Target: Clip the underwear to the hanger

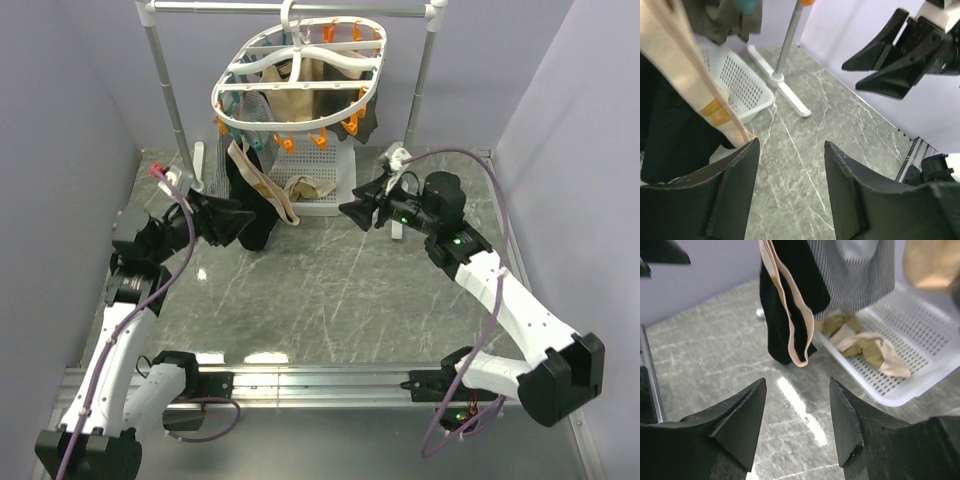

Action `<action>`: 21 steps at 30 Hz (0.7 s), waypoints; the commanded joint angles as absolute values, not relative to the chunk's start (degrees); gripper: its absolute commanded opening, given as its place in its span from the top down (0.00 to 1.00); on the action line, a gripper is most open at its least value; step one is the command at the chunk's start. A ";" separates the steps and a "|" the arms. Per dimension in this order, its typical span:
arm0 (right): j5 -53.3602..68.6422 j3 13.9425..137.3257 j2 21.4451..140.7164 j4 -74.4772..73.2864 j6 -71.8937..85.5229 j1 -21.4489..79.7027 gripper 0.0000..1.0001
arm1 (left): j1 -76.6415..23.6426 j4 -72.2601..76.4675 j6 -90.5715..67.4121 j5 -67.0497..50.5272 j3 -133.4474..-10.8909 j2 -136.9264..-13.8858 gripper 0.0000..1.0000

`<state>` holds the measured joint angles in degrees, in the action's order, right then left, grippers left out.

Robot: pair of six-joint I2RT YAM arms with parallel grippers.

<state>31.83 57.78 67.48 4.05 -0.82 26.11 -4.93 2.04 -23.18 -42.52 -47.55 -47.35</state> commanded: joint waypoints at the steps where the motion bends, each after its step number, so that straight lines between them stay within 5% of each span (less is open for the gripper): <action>1: 33.58 59.06 62.14 6.33 2.10 25.14 0.39 | -4.83 6.84 -20.21 -44.91 -45.45 -43.42 0.39; 21: 30.24 75.40 63.72 2.11 14.24 25.84 0.24 | -20.48 40.07 -17.31 -20.93 -47.37 -60.37 0.42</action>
